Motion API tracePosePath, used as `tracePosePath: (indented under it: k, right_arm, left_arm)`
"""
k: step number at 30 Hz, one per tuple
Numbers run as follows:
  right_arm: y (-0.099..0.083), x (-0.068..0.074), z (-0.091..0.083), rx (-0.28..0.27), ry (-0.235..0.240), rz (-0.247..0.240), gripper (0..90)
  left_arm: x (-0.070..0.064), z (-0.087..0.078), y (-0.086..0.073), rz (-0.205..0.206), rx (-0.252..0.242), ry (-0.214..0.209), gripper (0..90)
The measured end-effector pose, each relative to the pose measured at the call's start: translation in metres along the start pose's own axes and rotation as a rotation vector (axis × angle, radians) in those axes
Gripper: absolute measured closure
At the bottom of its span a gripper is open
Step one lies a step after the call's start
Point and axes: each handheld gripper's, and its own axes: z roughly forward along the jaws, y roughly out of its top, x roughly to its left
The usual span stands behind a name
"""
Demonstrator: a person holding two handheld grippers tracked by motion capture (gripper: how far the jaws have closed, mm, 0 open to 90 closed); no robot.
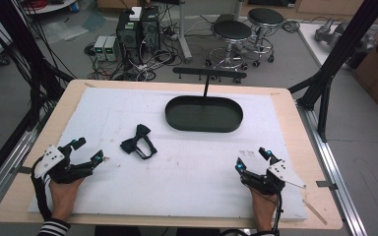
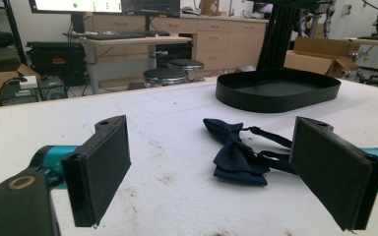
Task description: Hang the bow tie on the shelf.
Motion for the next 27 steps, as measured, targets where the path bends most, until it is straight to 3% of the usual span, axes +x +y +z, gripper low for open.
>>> tracePosePath:
  k: [11,15,22,24,27]
  right_arm:
    - [0.0001,-0.0002,0.0001,0.001,-0.002,0.007,10.3]
    - [0.0001,-0.0001,0.0003,0.002,-0.003,0.003,10.4]
    - [0.0002,0.0003,0.0004,0.005,-0.002,0.005,10.3]
    - [0.0002,0.0005,0.0005,0.006,-0.004,0.005,10.4]
    - [0.0002,0.0004,0.0004,0.006,-0.003,0.005,10.3]
  left_arm:
    - [-0.0014,0.0009,0.0005,0.013,0.013,0.016,15.9]
    - [0.0004,0.0008,0.0005,-0.011,0.009,0.022,15.9]
    - [0.0009,0.0006,0.0008,-0.018,0.009,0.027,15.5]
    - [0.0041,0.0002,0.0009,-0.057,0.003,0.036,15.3]
    - [0.0063,-0.0006,0.0014,-0.065,0.010,0.043,15.3]
